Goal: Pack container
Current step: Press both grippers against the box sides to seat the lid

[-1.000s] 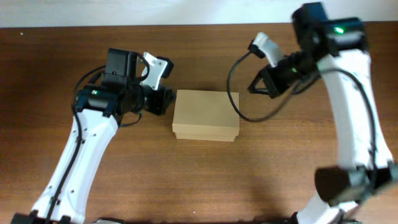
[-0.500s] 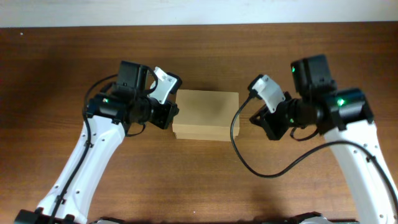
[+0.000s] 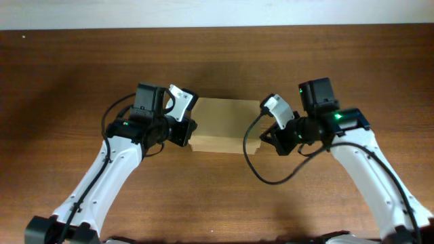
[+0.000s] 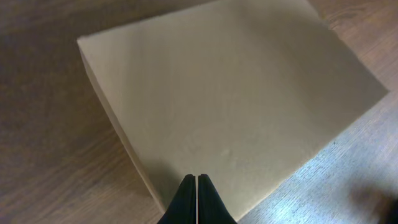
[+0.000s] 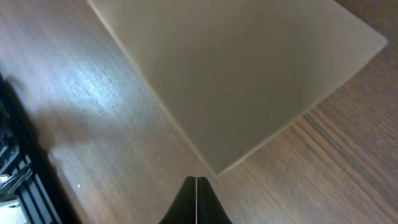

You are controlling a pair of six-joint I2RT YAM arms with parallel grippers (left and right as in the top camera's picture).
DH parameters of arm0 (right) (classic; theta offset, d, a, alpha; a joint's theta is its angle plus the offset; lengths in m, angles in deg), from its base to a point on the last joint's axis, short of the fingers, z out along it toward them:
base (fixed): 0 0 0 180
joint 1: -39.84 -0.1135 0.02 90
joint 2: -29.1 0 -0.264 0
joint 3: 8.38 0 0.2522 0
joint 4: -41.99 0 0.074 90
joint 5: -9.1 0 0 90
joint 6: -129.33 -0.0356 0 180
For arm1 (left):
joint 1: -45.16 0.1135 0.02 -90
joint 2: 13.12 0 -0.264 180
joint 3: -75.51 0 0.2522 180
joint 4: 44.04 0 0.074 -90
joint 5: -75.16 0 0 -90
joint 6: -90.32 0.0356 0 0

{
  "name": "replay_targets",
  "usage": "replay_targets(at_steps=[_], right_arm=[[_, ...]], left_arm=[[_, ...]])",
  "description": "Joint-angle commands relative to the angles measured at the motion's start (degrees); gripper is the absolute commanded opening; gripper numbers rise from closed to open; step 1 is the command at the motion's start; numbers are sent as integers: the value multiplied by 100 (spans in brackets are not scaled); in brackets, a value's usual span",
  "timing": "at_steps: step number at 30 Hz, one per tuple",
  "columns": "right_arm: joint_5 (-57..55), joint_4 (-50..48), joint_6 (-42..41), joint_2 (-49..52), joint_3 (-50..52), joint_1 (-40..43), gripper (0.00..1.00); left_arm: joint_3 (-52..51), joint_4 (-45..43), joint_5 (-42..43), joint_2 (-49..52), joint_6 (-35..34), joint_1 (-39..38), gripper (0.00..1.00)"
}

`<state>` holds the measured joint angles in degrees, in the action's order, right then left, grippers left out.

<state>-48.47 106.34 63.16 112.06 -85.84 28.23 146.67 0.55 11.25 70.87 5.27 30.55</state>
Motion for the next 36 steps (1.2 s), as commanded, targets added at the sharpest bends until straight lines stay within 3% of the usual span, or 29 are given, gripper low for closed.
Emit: replay_targets(at_steps=[1, 12, 27, 36], right_arm=[[162, -98, -79, 262, 50, -4, 4], [212, -151, -190, 1180, 50, -4, 4], [476, -131, -343, 1178, -4, 2, 4], [492, 608, -490, 625, -831, 2, 4]], left_arm=[[-109, -72, 0, -48, -153, -2, 2], [-229, -33, 2, 225, -153, -2, 2], [-234, 129, 57, 291, -151, -2, 2], [-83, 479, 44, -767, -111, -4, 2]])
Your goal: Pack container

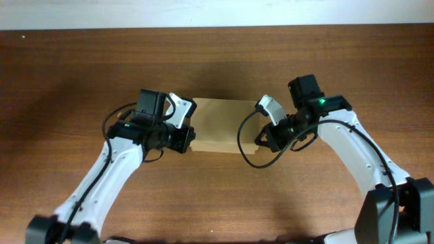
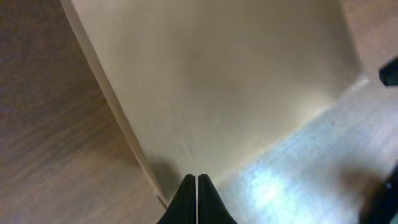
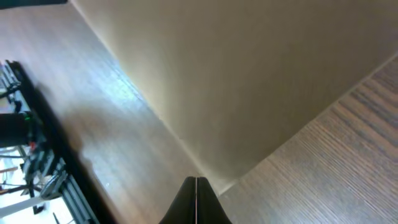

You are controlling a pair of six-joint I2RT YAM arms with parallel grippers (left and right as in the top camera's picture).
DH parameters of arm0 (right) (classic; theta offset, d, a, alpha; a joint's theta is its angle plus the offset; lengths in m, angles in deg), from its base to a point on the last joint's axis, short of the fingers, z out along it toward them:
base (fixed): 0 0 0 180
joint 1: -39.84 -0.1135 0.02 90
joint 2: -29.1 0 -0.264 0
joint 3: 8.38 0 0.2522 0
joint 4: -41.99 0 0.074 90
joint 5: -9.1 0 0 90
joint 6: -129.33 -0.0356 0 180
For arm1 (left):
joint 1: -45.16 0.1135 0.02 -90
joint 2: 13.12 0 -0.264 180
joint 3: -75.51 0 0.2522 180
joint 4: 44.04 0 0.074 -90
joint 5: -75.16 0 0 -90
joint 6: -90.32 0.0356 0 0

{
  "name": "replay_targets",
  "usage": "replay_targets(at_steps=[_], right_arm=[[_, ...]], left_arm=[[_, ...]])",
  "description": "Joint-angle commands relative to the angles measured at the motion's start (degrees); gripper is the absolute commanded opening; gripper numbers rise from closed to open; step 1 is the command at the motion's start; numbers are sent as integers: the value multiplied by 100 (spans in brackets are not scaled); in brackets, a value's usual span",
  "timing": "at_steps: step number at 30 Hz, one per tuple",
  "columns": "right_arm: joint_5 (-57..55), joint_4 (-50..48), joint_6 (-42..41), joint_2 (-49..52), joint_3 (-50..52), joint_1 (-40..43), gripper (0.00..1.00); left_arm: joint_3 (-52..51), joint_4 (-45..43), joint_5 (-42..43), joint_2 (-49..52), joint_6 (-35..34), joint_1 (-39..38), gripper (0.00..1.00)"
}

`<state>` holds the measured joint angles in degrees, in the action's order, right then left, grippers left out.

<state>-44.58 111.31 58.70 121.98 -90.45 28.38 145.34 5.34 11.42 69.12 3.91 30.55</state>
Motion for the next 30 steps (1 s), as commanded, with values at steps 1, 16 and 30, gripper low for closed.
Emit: replay_targets(at_steps=[1, 16, 30], right_arm=[[90, 225, -44, -496, -463, -13, 4], [-986, 1513, -1456, -3025, -723, -15, 4], [-1305, 2068, -1453, -4896, 225, -15, 35]], left_arm=[[50, 2, 31, -826, 28, -26, 2], [50, 1600, -424, -3154, -409, -1163, 2], [42, 2315, -424, -4513, -407, -1276, 19]])
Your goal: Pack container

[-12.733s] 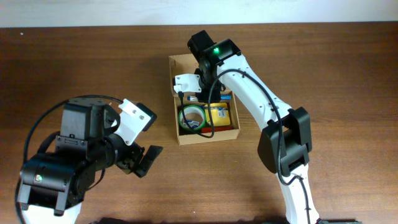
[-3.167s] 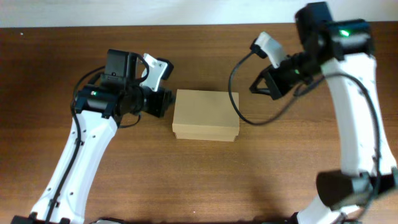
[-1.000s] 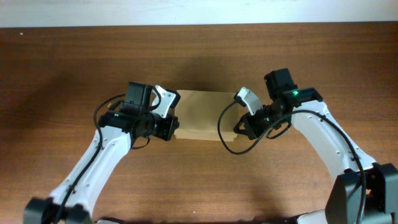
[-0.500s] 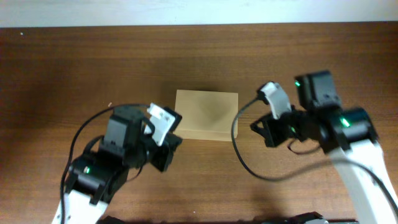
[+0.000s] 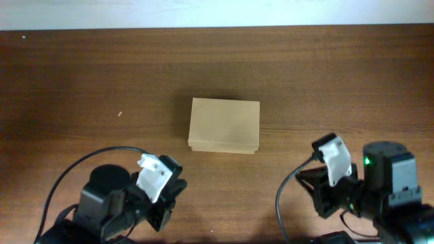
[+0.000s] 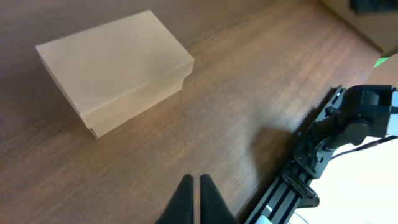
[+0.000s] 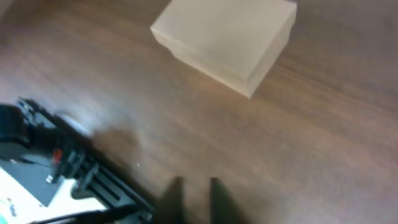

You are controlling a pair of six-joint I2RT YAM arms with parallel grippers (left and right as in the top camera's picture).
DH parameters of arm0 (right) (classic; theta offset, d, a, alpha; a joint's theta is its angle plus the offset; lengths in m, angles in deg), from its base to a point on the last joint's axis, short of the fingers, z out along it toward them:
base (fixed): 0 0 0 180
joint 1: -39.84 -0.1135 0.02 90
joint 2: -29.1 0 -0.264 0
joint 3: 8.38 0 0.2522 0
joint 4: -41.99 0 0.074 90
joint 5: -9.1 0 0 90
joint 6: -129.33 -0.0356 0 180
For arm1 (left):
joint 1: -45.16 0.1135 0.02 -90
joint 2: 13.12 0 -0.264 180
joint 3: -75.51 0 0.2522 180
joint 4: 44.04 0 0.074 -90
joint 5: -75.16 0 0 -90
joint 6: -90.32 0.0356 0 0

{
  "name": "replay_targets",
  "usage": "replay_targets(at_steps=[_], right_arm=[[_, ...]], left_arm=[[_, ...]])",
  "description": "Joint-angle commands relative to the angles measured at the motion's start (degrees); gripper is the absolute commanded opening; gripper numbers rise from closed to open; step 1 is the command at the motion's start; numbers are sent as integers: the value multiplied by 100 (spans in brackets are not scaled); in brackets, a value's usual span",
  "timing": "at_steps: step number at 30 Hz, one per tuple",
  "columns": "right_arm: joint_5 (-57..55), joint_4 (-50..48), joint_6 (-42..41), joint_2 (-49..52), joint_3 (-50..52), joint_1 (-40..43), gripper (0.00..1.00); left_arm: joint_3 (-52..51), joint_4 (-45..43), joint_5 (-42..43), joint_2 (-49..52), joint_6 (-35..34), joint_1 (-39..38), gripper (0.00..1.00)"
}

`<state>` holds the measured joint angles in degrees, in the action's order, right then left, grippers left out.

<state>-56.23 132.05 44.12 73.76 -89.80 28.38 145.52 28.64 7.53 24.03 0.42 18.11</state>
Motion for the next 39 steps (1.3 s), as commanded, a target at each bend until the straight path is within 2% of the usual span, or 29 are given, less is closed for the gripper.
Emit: replay_targets(at_steps=[1, 2, 29, 32, 35, 38, 39], right_arm=[[-140, 20, 7, -81, 166, -15, 63], [-140, 28, 7, -81, 166, -15, 99], [-140, 26, 7, -74, 166, -15, 99], [-140, 26, 7, -74, 166, -15, 99], [-140, 26, 7, -74, 166, -15, 99], [-140, 26, 7, -74, 166, -15, 99], [-140, 26, 7, -74, 166, -15, 99]], left_arm=[[24, -15, -39, 4, -57, -33, 40], [24, -17, -37, 13, -57, -33, 99], [24, 22, -35, -7, -55, -13, 99], [4, -24, -599, -105, 20, 221, 99], [-149, -321, -1117, -264, 422, 629, 99], [-586, -868, -1128, -568, 1110, 1130, 99], [-767, -1056, -1130, -691, 1141, 1266, 99]])
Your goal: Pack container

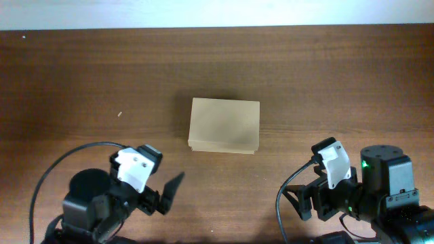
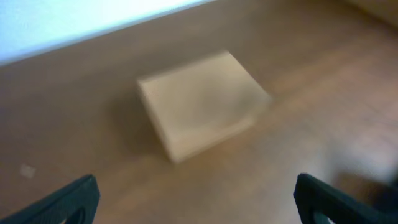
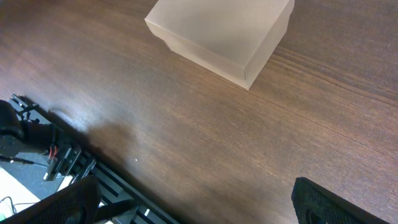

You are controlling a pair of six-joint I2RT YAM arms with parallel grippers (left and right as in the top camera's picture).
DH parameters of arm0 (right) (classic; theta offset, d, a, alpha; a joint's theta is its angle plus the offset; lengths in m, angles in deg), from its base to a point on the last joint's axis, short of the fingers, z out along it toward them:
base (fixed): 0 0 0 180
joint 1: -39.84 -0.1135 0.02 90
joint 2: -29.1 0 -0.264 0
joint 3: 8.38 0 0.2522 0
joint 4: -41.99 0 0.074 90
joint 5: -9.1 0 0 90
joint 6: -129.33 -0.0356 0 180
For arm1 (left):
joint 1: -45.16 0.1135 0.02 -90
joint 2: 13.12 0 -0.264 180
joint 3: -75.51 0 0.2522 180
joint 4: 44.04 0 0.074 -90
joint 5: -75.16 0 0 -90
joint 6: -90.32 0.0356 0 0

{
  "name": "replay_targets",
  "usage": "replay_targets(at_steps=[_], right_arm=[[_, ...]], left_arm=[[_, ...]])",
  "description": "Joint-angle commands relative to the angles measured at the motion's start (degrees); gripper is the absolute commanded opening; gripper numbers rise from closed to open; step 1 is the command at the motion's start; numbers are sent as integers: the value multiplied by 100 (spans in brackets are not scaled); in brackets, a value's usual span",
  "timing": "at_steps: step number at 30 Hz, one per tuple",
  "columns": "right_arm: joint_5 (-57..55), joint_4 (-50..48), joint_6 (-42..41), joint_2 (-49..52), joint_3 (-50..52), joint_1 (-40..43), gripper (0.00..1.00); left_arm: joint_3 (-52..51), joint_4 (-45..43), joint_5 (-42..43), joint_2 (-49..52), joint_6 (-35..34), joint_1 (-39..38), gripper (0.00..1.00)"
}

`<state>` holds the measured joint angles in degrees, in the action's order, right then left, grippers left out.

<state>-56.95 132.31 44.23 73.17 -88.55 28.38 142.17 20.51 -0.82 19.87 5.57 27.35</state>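
Observation:
A closed tan cardboard box (image 1: 224, 125) with its lid on sits in the middle of the wooden table; it also shows in the left wrist view as the box (image 2: 202, 102) and in the right wrist view as the box (image 3: 221, 34). My left gripper (image 2: 196, 202) is pulled back near the front edge, far from the box, open wide with nothing between its fingers (image 2: 68, 199). My right gripper (image 3: 199, 202) is likewise back at the front right, open and empty, its fingers (image 3: 329, 199) spread to the frame's sides.
A small pale speck (image 1: 120, 114) lies on the table left of the box. The left arm (image 1: 115, 200) and right arm (image 1: 359, 190) are folded at the table's front edge. A pale wall (image 1: 217, 12) borders the far side.
Both grippers went from shut to wide open. The left wrist has turned a little and now looks straight at the box. The box has not moved.
Both shut grippers were first at the box's left and right ends, fingertips on its lid edges, and stayed close against it a moment later. Then both arms were back at the front edge, still shut, with the box closed alone mid-table. Now both are open.

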Motion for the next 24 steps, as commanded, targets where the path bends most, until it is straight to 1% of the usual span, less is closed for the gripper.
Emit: replay_targets(at_steps=[1, 3, 8, 11, 16, 18, 21, 24], right_arm=[[-68, 0, -4, -15, 42, -15, 99], [-68, 0, -4, -15, 42, -15, 99], [-68, 0, -4, -15, 42, -15, 99], [-68, 0, -4, -15, 42, -15, 99], [-68, 0, -4, -15, 42, -15, 99], [-68, 0, -4, -15, 42, -15, 99], [-68, 0, -4, -15, 42, -15, 99], [-68, 0, -4, -15, 42, -15, 99]], left_arm=[[-632, -452, -293, -411, 623, 472, 99], [-1224, -1001, -293, -820, 621, 743, 99], [-2446, -1766, -293, -1696, 621, 1062, 99], [-3060, -1987, -254, -2138, 595, 1172, 100], [-3904, -2234, 85, -2787, 595, 1263, 99], [-4146, -2308, 192, -2973, 544, 1298, 99], [-4457, -2343, 184, -3228, 203, 1331, 99], [-4452, -2378, 162, -3272, 146, 1349, 99]])
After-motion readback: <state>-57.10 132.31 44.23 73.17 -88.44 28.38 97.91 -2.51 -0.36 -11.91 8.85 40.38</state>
